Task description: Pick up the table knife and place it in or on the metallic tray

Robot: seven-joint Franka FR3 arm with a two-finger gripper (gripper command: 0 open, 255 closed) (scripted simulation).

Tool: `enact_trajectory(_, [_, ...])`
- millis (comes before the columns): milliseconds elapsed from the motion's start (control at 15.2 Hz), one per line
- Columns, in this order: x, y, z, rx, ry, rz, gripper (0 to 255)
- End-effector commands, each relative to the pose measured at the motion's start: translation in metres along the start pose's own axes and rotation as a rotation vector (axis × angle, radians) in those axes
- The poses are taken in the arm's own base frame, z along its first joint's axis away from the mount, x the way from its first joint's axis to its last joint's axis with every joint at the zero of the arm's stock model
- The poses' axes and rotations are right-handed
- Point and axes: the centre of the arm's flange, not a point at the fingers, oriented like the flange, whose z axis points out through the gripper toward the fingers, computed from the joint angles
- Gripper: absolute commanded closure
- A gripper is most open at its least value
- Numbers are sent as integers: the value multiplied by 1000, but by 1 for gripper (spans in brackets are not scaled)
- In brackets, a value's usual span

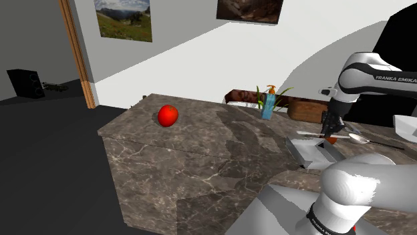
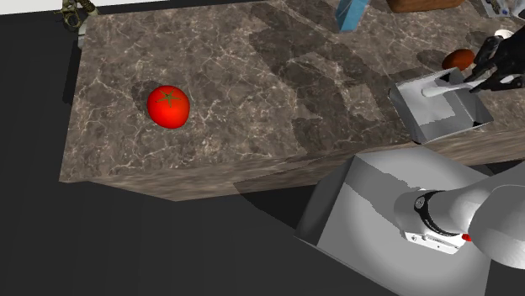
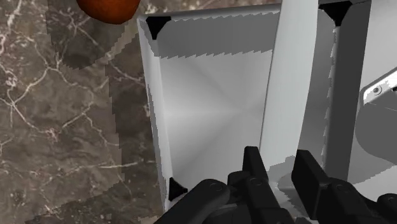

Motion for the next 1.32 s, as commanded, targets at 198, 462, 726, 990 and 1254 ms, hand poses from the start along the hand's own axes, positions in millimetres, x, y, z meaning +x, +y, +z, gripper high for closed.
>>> enact_trajectory(198, [-2,1,27,0,0,0,255])
enact_trajectory(462, [-2,1,48,0,0,0,255])
enact_trajectory(726, [-2,1,69,0,0,0,255])
enact_trajectory(990, [-2,1,75,0,0,0,255])
enact_trajectory(1254, [-2,1,75,0,0,0,255])
